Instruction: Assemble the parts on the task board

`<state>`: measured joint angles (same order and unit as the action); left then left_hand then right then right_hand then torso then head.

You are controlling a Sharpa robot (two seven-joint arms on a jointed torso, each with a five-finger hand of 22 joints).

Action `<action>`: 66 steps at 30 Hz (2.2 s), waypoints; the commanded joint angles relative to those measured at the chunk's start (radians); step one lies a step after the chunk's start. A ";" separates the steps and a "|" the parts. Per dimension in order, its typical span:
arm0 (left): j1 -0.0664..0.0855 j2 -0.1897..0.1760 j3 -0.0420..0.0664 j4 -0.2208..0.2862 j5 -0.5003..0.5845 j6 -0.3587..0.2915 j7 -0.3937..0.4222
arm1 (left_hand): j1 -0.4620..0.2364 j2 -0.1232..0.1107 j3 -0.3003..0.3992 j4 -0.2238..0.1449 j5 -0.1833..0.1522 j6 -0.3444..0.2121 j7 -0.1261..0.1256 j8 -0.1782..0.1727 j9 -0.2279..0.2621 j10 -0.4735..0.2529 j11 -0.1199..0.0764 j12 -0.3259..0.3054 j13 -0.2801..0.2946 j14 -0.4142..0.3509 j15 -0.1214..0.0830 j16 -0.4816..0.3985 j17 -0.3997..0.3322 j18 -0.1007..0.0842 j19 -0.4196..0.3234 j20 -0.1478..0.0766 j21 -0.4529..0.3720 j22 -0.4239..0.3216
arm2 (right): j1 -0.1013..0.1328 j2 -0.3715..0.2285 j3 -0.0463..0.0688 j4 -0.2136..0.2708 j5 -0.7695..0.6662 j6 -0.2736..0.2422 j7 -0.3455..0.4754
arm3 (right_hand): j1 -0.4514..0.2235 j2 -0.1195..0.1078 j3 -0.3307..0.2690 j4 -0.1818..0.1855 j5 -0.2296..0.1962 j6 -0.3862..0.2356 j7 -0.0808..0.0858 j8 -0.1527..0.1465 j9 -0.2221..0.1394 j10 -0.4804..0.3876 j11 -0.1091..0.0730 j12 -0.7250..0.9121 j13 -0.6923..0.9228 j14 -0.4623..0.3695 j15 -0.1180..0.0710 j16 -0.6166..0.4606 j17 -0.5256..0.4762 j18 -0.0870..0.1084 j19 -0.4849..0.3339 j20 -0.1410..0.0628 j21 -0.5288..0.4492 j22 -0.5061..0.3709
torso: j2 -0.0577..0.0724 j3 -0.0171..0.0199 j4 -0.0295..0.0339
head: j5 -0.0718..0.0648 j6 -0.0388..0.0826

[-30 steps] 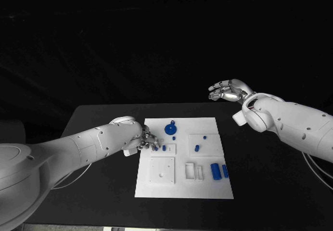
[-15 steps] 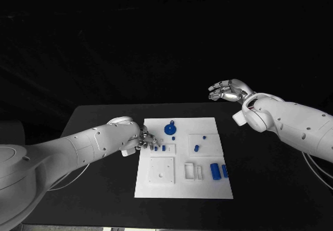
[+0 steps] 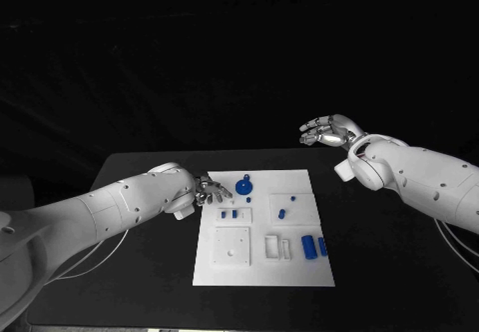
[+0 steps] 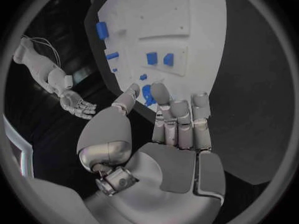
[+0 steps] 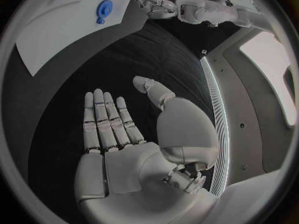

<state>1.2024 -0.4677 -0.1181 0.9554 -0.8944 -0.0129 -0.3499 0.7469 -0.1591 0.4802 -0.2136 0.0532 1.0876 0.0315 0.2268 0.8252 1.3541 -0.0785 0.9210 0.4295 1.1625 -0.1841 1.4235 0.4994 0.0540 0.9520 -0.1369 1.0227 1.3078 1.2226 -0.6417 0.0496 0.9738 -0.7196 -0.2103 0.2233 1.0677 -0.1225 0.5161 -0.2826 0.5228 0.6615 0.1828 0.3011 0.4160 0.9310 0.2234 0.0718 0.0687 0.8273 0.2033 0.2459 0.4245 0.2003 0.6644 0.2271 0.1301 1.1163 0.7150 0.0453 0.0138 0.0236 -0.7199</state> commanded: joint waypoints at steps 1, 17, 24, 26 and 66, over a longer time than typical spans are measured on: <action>0.010 -0.008 0.002 0.031 0.064 -0.143 0.212 | 0.070 0.022 0.019 -0.048 0.035 -0.037 0.017 -0.018 -0.009 -0.059 0.017 -0.035 -0.014 -0.045 0.016 -0.034 -0.016 0.004 -0.039 -0.119 -0.026 0.000 | 0.000 -0.003 0.000 0.001 -0.001 0.010 0.010 | -0.009 0.002 -0.005 -0.002 -0.004 0.001 0.032 0.002 -0.001 -0.005 0.000 -0.005 -0.001 -0.007 0.000 -0.003 -0.001 0.010 -0.008 0.000 -0.006 0.001 | -0.001 0.0000 0.0013 | -0.003 0.007; 0.007 0.080 -0.021 0.013 -0.271 -0.312 0.423 | 0.452 0.002 0.195 -0.074 0.079 -0.216 0.124 -0.006 -0.103 -0.333 0.178 -0.494 -0.215 -0.204 0.177 -0.212 -0.119 -0.009 -0.180 0.027 -0.171 -0.031 | -0.001 0.009 0.000 -0.005 0.000 0.013 0.013 | -0.010 0.003 -0.006 -0.001 -0.001 0.003 0.031 0.004 -0.001 -0.005 0.000 -0.005 -0.001 -0.007 0.000 -0.003 -0.002 0.010 -0.008 0.000 -0.008 0.003 | 0.002 -0.0010 -0.0010 | -0.008 0.019; 0.005 0.127 -0.050 -0.036 -0.400 -0.313 0.426 | 0.436 -0.021 0.144 -0.074 0.047 -0.225 0.123 -0.017 -0.141 -0.332 0.191 -0.576 -0.252 -0.183 0.186 -0.206 -0.121 0.011 -0.158 0.038 -0.168 -0.025 | -0.001 0.010 0.000 0.000 0.000 0.013 0.013 | -0.012 0.003 -0.007 0.000 0.002 0.003 0.030 0.004 -0.002 -0.005 0.000 -0.005 -0.001 -0.007 0.000 -0.002 -0.002 0.010 -0.007 0.000 -0.009 0.003 | 0.004 -0.0001 -0.0037 | -0.006 0.022; 0.004 0.135 -0.055 -0.043 -0.425 -0.302 0.421 | 0.441 -0.023 0.138 -0.073 0.047 -0.220 0.124 -0.016 -0.149 -0.328 0.191 -0.593 -0.259 -0.172 0.186 -0.197 -0.118 0.016 -0.147 0.038 -0.163 -0.022 | -0.001 0.011 0.000 0.002 0.000 0.013 0.014 | -0.012 0.003 -0.007 0.000 0.003 0.003 0.030 0.004 -0.002 -0.005 0.000 -0.005 -0.001 -0.007 0.000 -0.002 -0.002 0.010 -0.007 0.000 -0.009 0.003 | 0.003 0.0001 -0.0037 | -0.006 0.022; -0.044 0.198 -0.106 -0.152 -0.500 -0.246 0.418 | 0.449 -0.002 0.131 -0.062 0.062 -0.211 0.130 -0.014 -0.231 -0.300 0.189 -0.735 -0.309 -0.073 0.181 -0.048 -0.076 0.076 -0.037 0.034 -0.057 0.020 | 0.001 0.004 0.000 0.025 0.001 0.010 0.012 | -0.017 0.001 -0.012 0.000 0.008 0.003 0.031 0.005 -0.003 -0.004 0.000 -0.005 -0.001 -0.007 0.000 -0.002 -0.004 0.010 -0.007 0.000 -0.013 0.006 | 0.016 -0.0031 -0.0128 | -0.015 0.019</action>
<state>1.1610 -0.2723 -0.2236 0.8048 -1.3907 -0.2679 0.0421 1.1959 -0.1694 0.6056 -0.2767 0.1121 0.8737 0.1569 0.2086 0.5959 1.0471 0.1079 0.1922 0.1212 1.0820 -0.0006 1.3710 0.4250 0.0467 0.9080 -0.1000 0.9601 1.3077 1.2233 -0.6394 0.0496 0.9962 -0.7182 -0.2106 0.2244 1.0597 -0.1224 0.5107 -0.2827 0.5267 0.6615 0.1828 0.3010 0.4145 0.9311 0.2234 0.0718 0.0687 0.8274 0.2032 0.2459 0.4220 0.2002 0.6645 0.2271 0.1227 1.1208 0.7312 0.0417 0.0021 0.0077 -0.7009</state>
